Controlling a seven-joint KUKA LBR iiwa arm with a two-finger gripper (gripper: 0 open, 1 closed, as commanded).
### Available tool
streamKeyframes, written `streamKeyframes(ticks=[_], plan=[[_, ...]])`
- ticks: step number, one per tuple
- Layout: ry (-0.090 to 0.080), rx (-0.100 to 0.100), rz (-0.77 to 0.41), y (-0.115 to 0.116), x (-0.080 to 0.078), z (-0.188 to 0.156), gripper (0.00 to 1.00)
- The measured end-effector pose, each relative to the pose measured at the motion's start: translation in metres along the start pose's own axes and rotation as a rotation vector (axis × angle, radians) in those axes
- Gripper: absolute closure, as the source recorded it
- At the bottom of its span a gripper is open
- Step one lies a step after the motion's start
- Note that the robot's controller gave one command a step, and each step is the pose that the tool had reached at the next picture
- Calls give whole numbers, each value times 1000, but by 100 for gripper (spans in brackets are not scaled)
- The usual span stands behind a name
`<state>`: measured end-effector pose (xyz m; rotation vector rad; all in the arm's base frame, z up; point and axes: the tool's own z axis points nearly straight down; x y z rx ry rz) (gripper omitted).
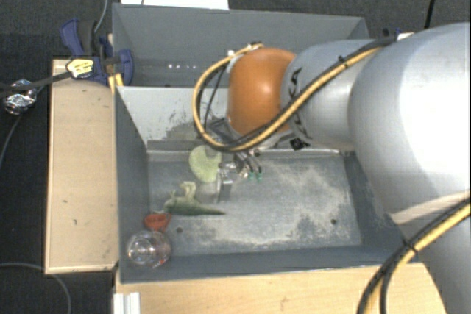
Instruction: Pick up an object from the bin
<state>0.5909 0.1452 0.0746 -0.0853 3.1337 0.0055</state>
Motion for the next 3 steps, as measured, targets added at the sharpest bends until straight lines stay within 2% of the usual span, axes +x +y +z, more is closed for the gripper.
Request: streamKeyframes(ticks=[1,2,3], plan=[[-26,-8,119,7,-8,17,100],[-22,-10,213,6,-6,12,100],[-38,-11,119,7,-12,-62,100]])
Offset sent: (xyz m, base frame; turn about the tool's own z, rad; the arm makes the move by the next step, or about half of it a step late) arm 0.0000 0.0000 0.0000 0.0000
